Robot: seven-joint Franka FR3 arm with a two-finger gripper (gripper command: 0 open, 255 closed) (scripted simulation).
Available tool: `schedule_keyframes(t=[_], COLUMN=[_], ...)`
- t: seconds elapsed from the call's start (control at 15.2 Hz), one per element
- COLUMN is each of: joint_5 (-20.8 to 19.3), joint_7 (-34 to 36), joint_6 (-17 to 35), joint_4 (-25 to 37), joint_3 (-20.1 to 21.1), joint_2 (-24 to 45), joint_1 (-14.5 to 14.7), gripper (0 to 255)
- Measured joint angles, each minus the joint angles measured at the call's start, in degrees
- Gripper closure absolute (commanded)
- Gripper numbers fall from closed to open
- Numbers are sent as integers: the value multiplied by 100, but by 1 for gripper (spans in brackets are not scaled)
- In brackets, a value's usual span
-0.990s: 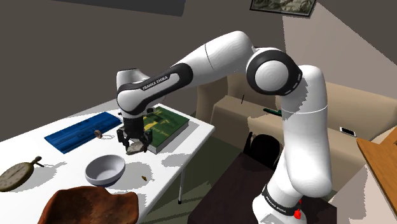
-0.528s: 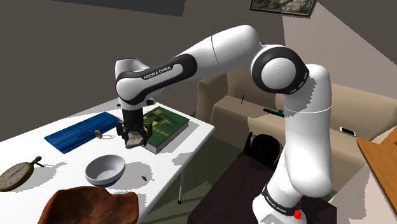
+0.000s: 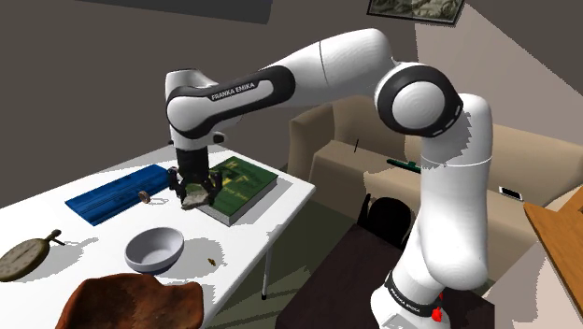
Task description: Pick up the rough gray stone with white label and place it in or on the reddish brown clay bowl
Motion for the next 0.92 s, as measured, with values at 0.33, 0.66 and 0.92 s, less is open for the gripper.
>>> schedule_keyframes(t=[0.33, 0.66, 0.92], joint_5=[-13, -68, -134], joint_7=[547, 1151, 1646], joint_6=[58, 77, 61], joint_4=[108, 408, 734], joint_3=[186, 366, 494], joint_2=[88, 324, 561], joint_1=[379, 812, 1182], gripper=[255, 255, 255])
